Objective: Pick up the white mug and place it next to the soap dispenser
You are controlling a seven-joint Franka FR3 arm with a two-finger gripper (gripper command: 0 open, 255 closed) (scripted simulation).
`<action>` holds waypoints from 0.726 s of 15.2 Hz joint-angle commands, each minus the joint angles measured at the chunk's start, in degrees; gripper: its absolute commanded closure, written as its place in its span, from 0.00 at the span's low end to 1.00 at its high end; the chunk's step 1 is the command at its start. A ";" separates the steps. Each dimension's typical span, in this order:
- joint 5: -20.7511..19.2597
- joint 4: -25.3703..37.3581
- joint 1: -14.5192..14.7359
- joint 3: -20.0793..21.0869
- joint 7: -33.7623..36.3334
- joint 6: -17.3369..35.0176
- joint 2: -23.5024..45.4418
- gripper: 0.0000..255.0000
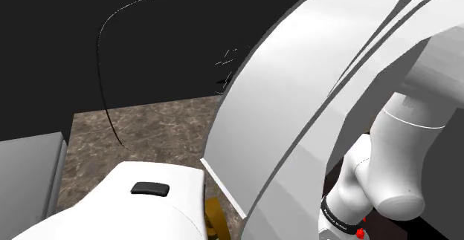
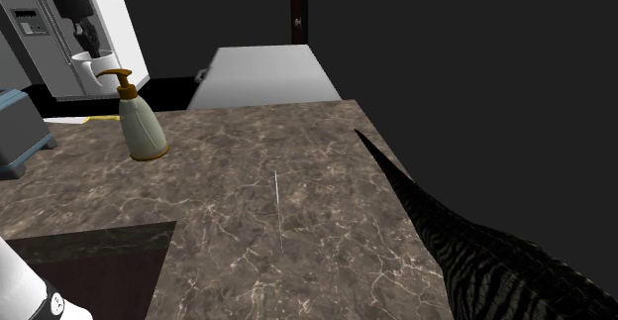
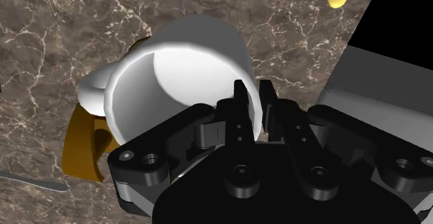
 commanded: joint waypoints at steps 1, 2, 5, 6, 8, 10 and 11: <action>0.05 -1.64 -0.15 -0.05 0.02 1.60 -0.12 1.00; 0.02 -2.41 -0.20 -0.08 0.05 2.37 -0.12 1.00; -0.13 -4.61 -0.29 -0.17 0.21 4.64 -0.01 1.00; -0.21 -5.31 -0.31 -0.20 0.28 5.38 0.07 1.00; -0.40 -6.66 -0.33 -0.26 0.45 6.86 0.26 1.00; -0.66 -7.95 -0.32 -0.34 0.65 8.32 0.52 1.00; -0.80 -8.57 -0.30 -0.38 0.76 9.05 0.68 1.00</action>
